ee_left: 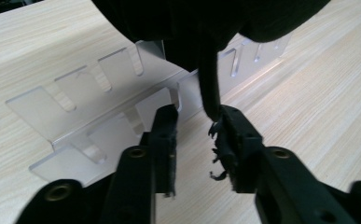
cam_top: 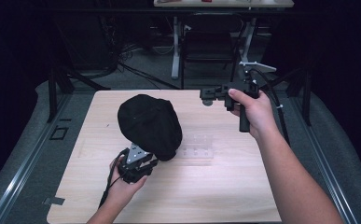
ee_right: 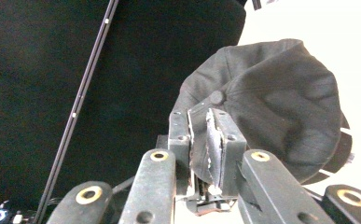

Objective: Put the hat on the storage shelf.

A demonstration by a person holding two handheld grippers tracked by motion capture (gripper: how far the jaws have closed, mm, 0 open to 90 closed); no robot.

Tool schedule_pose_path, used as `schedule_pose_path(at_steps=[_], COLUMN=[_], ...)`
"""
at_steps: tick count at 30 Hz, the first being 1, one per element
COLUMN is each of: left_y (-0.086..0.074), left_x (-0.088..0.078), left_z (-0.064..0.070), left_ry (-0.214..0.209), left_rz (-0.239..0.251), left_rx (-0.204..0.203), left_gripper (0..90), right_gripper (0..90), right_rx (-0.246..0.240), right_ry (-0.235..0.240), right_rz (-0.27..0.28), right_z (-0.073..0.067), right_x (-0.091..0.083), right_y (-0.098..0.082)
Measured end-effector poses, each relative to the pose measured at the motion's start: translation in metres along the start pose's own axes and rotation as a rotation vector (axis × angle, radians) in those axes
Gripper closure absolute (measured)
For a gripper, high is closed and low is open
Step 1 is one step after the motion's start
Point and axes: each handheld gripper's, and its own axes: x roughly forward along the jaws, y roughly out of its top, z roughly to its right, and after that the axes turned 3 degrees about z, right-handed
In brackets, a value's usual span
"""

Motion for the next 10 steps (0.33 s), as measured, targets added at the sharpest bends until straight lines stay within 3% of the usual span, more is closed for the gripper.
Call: schedule_pose_path(at_steps=[10], left_y=[-0.006], left_x=[-0.013], left_z=[-0.005], left_ry=[-0.023], left_rz=[0.038], left_rx=[-0.028], left_gripper=[54.8], right_gripper=[78.8], right_rx=[-0.034], right_ry=[-0.047], right_rz=[0.014], right_z=[-0.001], right_x=[-0.01], right_y=[-0.005])
